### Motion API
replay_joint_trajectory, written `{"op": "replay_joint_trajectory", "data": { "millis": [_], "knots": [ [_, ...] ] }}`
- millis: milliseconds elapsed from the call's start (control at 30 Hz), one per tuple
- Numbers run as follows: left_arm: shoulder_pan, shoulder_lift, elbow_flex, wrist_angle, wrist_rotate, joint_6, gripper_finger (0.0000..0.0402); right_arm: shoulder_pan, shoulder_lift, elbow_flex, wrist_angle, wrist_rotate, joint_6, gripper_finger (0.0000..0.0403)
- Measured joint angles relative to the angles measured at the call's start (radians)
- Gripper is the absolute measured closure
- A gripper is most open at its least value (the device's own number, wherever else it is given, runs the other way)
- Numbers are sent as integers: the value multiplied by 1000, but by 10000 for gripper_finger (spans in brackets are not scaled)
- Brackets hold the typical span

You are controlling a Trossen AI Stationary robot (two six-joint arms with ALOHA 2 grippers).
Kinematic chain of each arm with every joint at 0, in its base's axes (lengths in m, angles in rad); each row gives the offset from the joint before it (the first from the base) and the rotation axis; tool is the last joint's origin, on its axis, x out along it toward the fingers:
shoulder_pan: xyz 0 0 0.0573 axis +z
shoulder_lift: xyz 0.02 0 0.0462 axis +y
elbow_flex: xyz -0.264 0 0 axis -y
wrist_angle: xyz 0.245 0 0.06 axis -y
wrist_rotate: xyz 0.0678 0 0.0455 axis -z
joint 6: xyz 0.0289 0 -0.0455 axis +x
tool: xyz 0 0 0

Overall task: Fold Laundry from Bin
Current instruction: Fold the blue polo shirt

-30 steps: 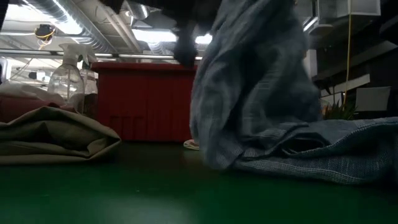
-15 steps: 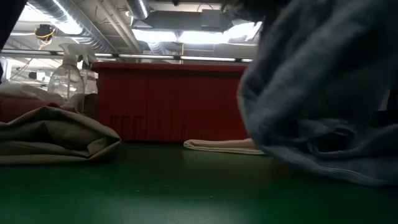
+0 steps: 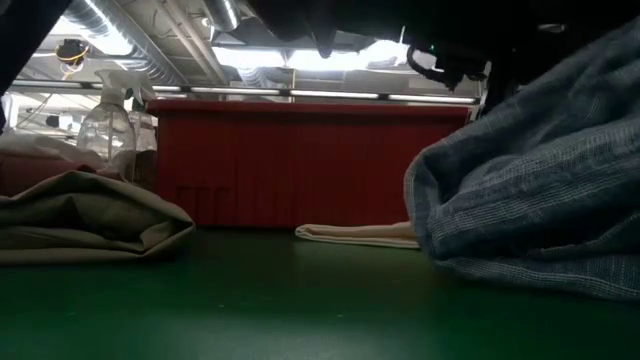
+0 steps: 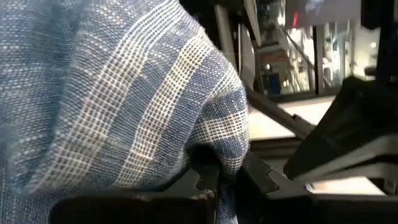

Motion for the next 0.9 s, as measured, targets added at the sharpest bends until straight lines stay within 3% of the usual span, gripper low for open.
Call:
{"op": "replay_joint_trajectory", "data": {
  "millis": [200,367,733,900],
  "knots": [
    [-29,0,0,12,-118,9,376,0,0,0,-5,0,-23,402],
    [-60,0,0,4,-130,108,375,0,0,0,-4,1,-37,402],
    [-71,0,2,34,-134,111,374,-1,0,0,-4,3,-38,402],
    [-87,23,72,39,-157,196,374,-1,0,0,-3,4,-38,402]
  ]
}}
